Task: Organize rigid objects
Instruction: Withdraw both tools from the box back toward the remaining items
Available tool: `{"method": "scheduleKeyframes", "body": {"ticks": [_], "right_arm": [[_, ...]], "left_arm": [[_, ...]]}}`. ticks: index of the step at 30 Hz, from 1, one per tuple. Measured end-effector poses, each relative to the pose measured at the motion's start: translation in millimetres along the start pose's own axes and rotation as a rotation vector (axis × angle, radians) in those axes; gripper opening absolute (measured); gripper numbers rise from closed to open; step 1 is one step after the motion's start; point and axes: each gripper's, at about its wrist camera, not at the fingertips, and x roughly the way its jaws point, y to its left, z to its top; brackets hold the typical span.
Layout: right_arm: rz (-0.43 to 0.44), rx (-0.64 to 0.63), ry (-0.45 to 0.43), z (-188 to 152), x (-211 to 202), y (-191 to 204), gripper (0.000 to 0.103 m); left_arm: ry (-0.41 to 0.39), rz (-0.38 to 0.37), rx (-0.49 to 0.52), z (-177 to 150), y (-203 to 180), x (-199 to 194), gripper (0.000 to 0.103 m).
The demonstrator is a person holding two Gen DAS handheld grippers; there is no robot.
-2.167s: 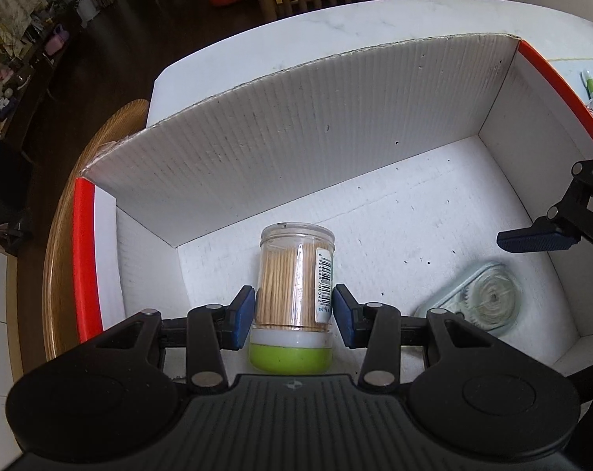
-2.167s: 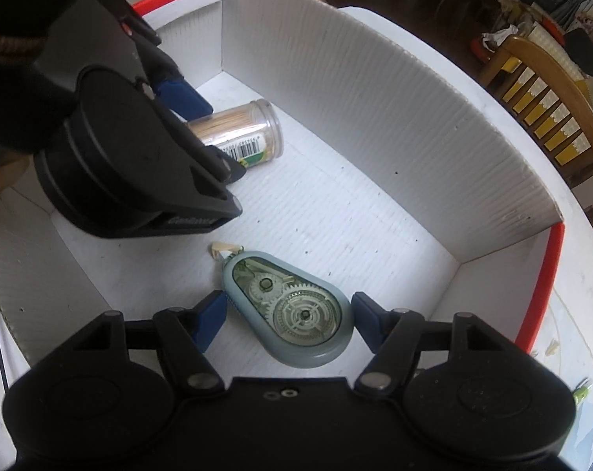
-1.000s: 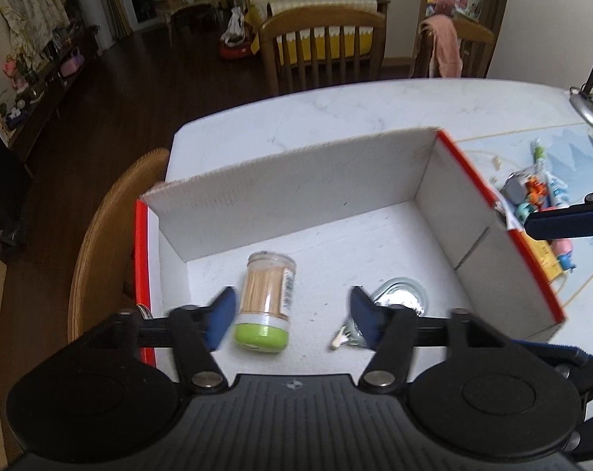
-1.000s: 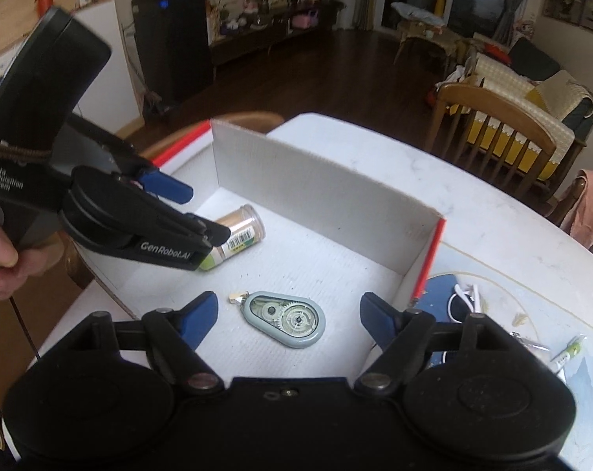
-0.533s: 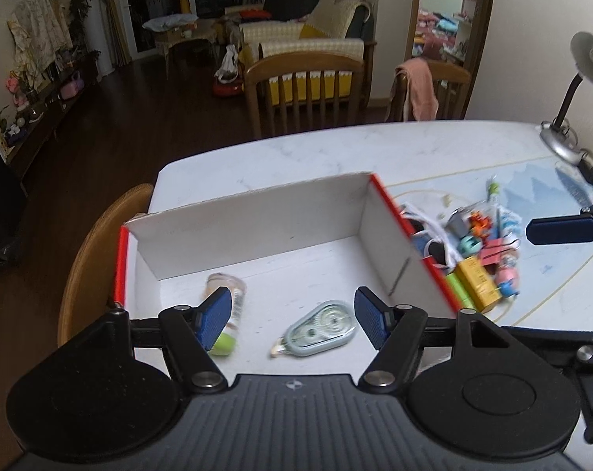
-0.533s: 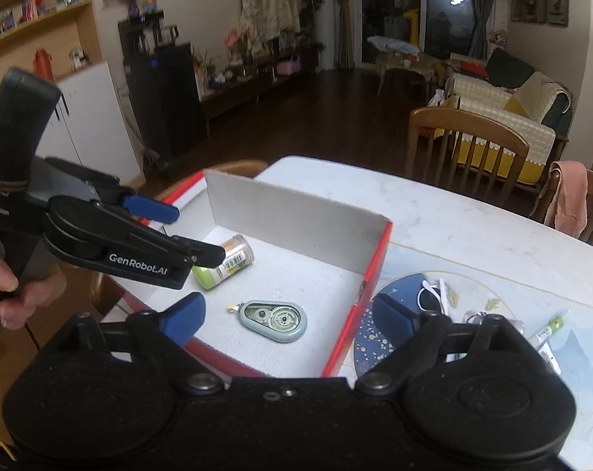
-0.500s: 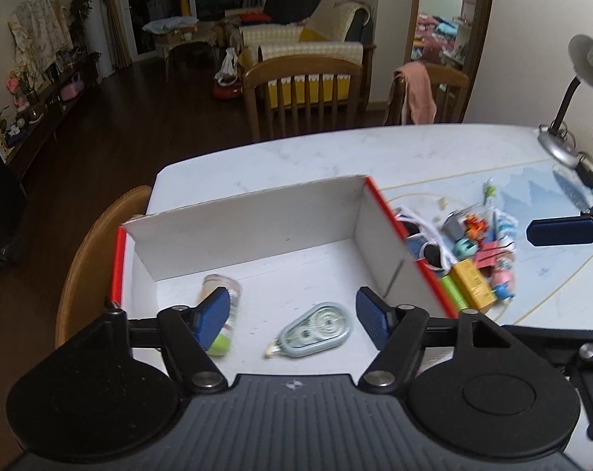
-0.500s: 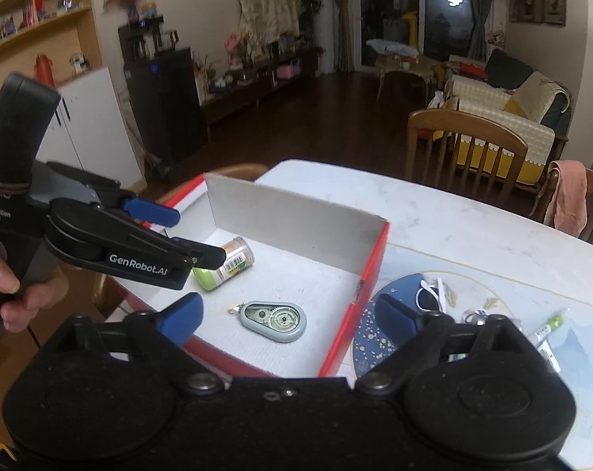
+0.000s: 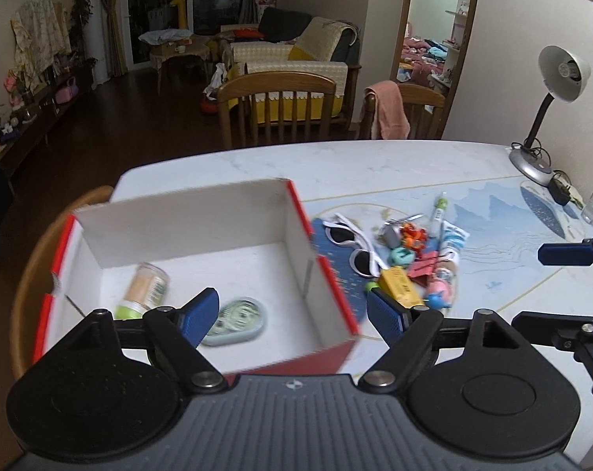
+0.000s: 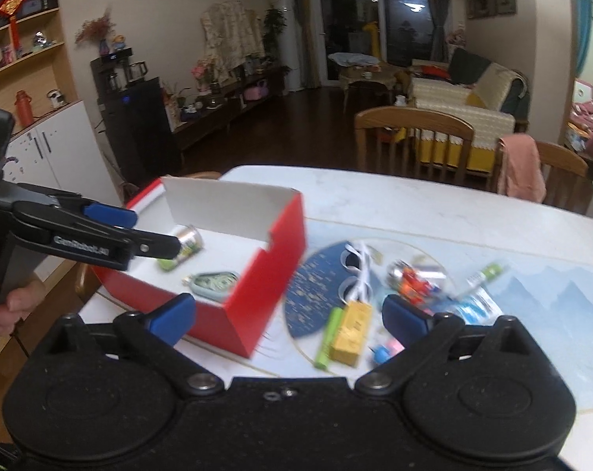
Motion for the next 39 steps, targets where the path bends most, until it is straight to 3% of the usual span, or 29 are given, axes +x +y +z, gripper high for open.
{"method": "scheduleKeyframes", "body": {"ticks": [19, 28, 39], "right_arm": [[-0.057, -0.004, 0.054, -48.9, -7.5, -91.8, 0.101], [-0.14, -0.01, 0.076, -45.6, 14.9, -149.0, 0.101], [-0.229, 0.08, 0.109, -24.6, 69.2, -191.4, 0.1]], "left_arm": [[0.023, -0.022, 0.01, -9.6, -102.0, 54.0, 0.088], [0.015, -0.009, 0.035, -11.2, -142.1, 86.9, 0.088], [0.044, 0.046, -0.006, -12.1, -146.3, 135.1, 0.088]]}}
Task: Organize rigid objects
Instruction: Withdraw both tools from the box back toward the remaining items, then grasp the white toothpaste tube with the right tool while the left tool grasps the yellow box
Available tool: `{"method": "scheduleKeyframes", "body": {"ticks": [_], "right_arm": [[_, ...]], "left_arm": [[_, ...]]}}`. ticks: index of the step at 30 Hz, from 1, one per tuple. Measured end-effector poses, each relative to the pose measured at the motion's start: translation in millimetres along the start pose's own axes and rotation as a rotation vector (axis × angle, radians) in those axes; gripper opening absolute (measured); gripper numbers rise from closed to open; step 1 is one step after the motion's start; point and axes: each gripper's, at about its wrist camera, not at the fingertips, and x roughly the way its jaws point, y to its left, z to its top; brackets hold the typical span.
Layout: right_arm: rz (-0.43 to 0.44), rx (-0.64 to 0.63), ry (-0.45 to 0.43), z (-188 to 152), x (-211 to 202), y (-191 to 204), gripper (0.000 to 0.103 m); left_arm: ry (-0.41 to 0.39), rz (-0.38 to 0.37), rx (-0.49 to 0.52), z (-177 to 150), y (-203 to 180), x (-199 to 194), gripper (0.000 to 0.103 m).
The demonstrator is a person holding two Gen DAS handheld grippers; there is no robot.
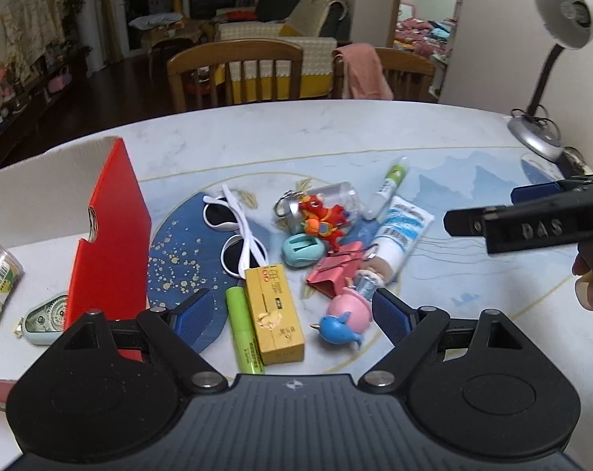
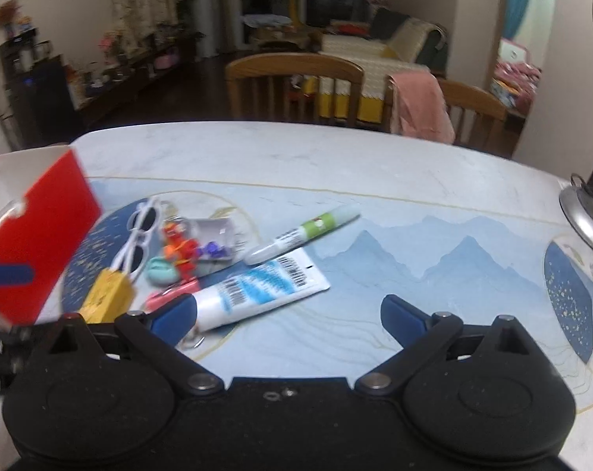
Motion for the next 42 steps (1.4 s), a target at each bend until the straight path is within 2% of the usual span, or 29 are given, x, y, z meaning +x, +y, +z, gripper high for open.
{"method": "scheduleKeyframes", "body": {"ticks": [3, 8, 15, 24, 27, 29, 33, 35, 41, 42], "right_arm": [[-0.034, 0.047, 0.031, 6.8, 19.8, -3.0, 0.098], [-0.041, 0.096, 0.069, 15.5, 48.7, 2.8, 0.098], [-0.096, 0.087, 0.111, 23.9, 78.0, 18.8, 0.098], [-0.142, 0.02, 0.154, 18.5, 93.9, 30.5, 0.096], [-0.134, 0.008, 0.155, 13.0, 90.4, 30.0, 0.096], [-0.129, 0.006, 0.152, 9.5, 86.3, 26.5, 0.096], [-0.115, 0.024, 0.161, -0.1, 78.3, 12.8, 0.094], [-0.108, 0.03, 0.169, -6.3, 75.7, 6.6, 0.093], [-0.089, 0.031, 0.178, -24.9, 67.0, -6.9, 0.082], [-0.084, 0.026, 0.172, -26.9, 65.9, -7.4, 0.077]], "left_arm": [[0.02, 0.025, -0.016, -0.4, 3.0, 13.4, 0.088], [0.038, 0.038, -0.032, -2.1, 6.8, 27.3, 0.088], [0.047, 0.059, -0.044, -0.9, 10.6, 37.7, 0.088], [0.047, 0.075, -0.024, -3.7, 8.0, 49.1, 0.087], [0.047, 0.067, -0.019, -4.7, 7.9, 50.5, 0.077], [0.041, 0.066, -0.015, -5.9, 7.4, 50.8, 0.076], [0.036, 0.063, 0.003, -6.7, 4.9, 51.3, 0.06], [0.038, 0.058, 0.006, -7.7, 3.7, 52.3, 0.056], [0.039, 0.058, 0.022, -9.3, -0.8, 53.3, 0.053], [0.04, 0.055, 0.022, -9.3, -1.3, 53.1, 0.051]]}}
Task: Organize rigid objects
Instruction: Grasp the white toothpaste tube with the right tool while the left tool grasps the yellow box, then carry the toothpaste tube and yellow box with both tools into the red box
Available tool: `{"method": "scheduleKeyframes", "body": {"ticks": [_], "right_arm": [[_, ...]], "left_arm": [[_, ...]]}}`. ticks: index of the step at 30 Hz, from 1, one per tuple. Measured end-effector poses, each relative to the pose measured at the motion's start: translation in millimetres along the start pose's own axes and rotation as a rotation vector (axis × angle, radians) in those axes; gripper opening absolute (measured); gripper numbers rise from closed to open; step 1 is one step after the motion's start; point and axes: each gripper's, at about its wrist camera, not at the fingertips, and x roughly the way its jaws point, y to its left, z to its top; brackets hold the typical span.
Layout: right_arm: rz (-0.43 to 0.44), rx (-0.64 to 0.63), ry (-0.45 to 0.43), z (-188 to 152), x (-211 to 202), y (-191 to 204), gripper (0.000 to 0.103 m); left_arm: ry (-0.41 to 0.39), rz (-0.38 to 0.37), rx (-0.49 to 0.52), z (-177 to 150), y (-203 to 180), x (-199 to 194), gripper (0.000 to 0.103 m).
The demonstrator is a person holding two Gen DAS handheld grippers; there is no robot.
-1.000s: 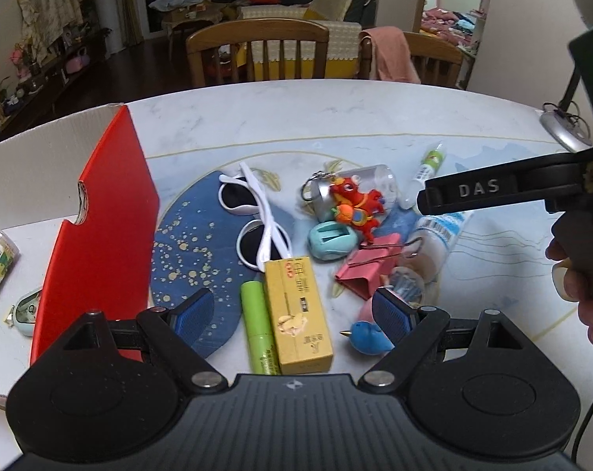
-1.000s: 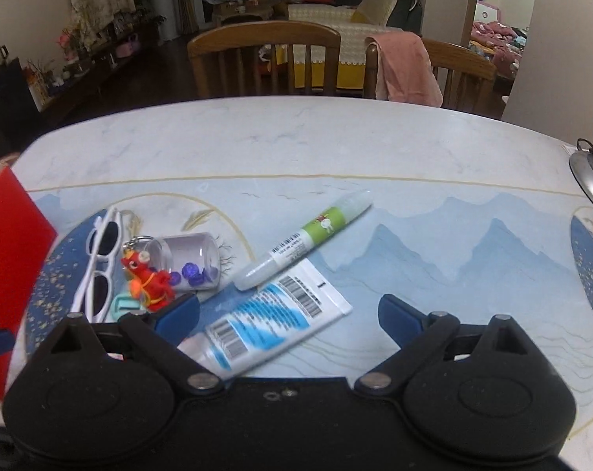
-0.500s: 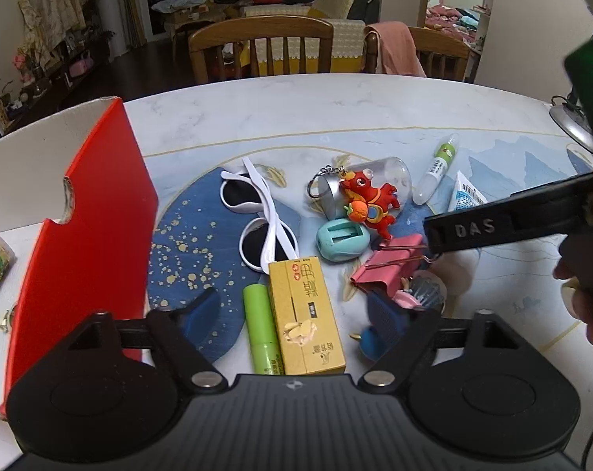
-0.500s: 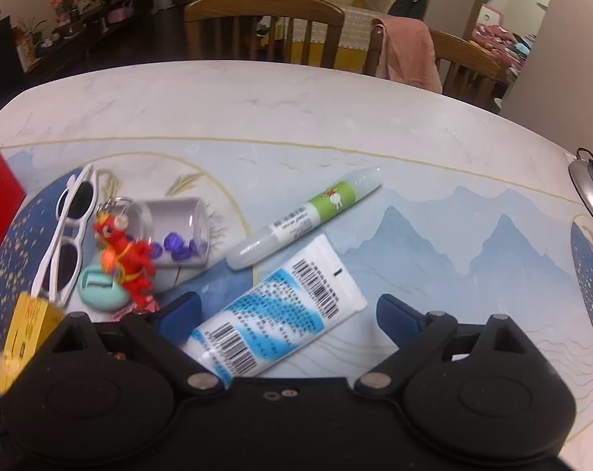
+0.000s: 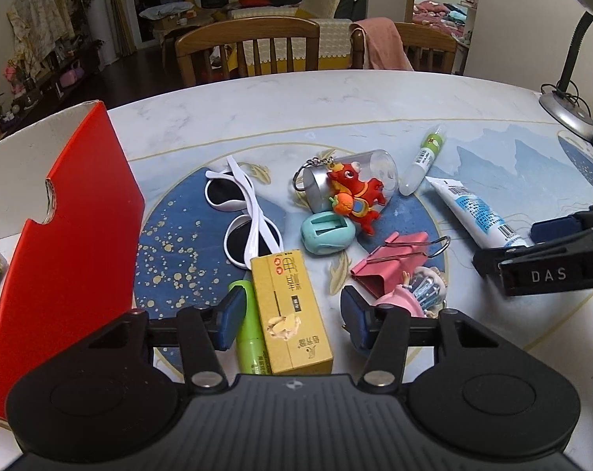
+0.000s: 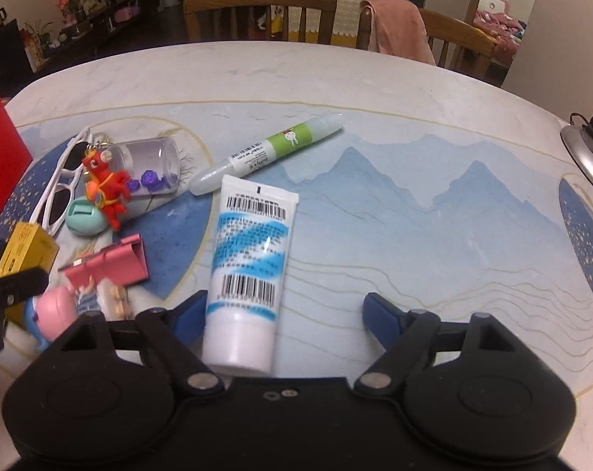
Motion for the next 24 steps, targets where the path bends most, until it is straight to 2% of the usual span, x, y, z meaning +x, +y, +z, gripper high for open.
{"method": "scheduleKeyframes", "body": {"ticks": [3, 4, 6, 8, 14, 24], "right_arm": [[0.03, -0.011, -0.018, -3.4, -4.2, -0.7, 0.062], [0.036, -0.019, -0.023, -3.7, -5.2, 0.5, 0.058], [0.053, -0.036, -0.031, -3.2, -6.8, 3.4, 0.042], [0.059, -0.053, -0.034, -2.6, -8.0, 6.6, 0.035], [0.082, -0.021, -0.042, -5.9, -20.4, 5.8, 0.035], [0.146, 0.028, -0.101, -17.6, -76.8, 6.1, 0.034]], "left_arm": [[0.012, -0.005, 0.014, 0.4, -3.7, 1.0, 0.035], [0.022, -0.012, 0.013, 0.6, -4.0, 2.0, 0.033], [0.028, -0.015, 0.012, 0.6, -4.5, 2.4, 0.031], [0.032, -0.018, 0.01, 1.0, -4.0, 1.9, 0.03], [0.037, -0.035, -0.008, 1.1, 0.6, -4.5, 0.03], [0.036, -0.063, -0.037, -3.6, 11.1, -34.2, 0.03]]}}
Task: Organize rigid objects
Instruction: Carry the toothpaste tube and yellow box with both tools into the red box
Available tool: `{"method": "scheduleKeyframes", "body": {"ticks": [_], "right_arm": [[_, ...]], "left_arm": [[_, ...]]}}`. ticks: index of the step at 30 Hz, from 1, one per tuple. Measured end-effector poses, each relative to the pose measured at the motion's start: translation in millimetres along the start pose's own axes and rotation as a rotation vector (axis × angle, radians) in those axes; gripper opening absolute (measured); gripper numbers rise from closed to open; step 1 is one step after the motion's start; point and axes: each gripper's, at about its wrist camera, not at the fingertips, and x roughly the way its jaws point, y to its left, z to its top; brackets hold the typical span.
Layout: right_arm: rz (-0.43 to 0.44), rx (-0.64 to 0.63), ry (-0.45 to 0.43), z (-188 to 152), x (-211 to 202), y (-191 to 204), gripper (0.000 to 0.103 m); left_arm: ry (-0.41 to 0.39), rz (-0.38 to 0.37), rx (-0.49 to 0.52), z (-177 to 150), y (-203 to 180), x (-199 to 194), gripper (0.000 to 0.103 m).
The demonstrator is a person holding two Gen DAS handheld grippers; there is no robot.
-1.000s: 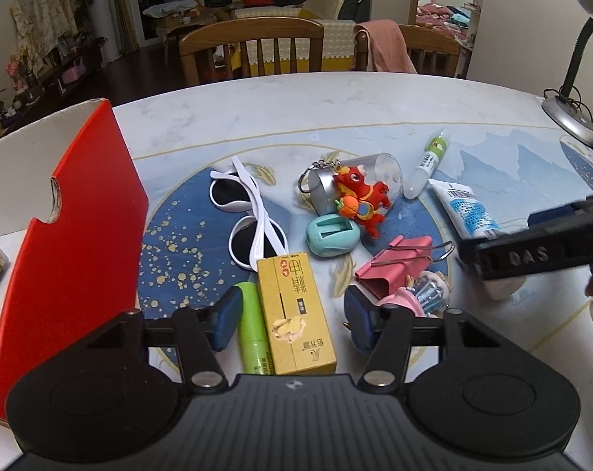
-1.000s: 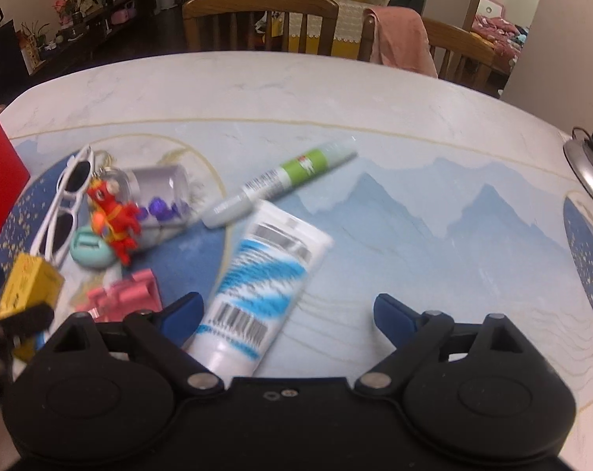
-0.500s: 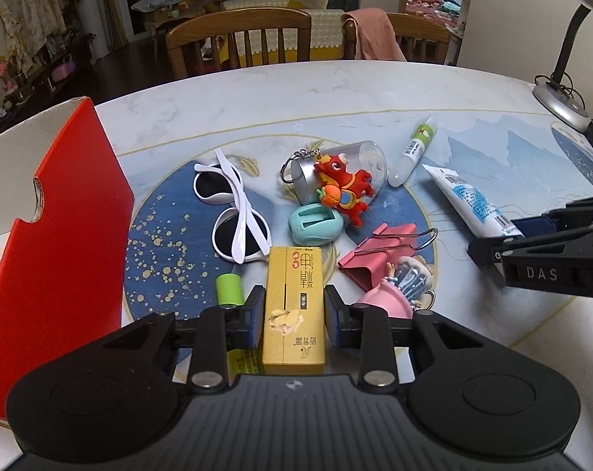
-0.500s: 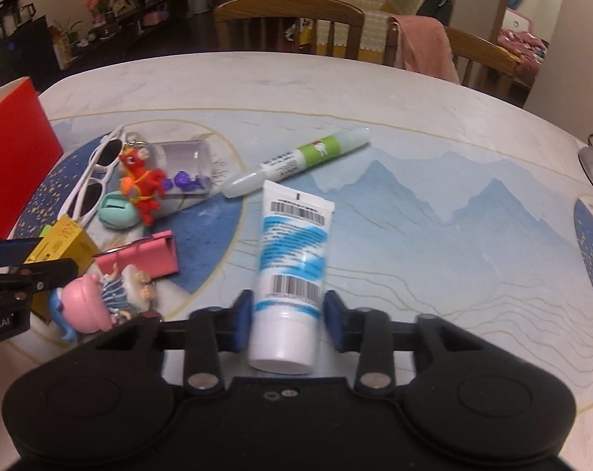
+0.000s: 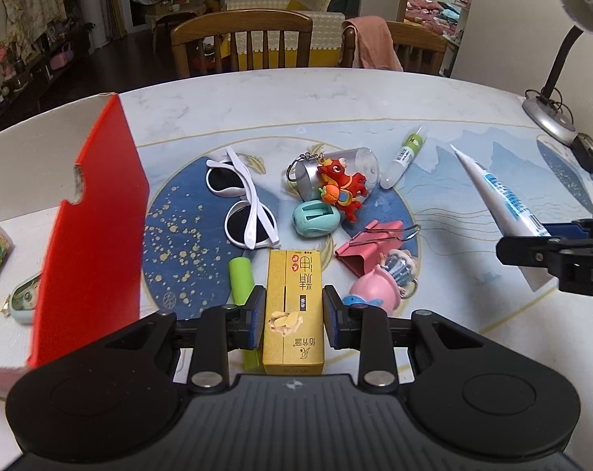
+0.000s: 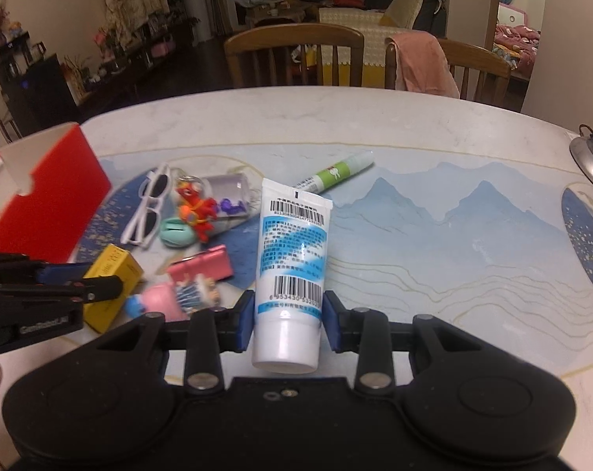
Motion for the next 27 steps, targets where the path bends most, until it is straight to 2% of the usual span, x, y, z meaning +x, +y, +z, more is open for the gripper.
{"method": "scheduleKeyframes", "body": {"ticks": [15, 27], "right_arm": [[0.05, -0.06, -0.031, -4.2, -62.8, 56.1, 0.034], [0.113, -0.134, -0.075, 18.8, -77.9, 136.4, 0.034]], "left_arm": [[-0.041, -0.051, -0.037, -2.6, 29.5, -71.7, 0.03], [-0.114, -0.025, -0.06, 8.3, 101.2, -123.5, 0.03]]}}
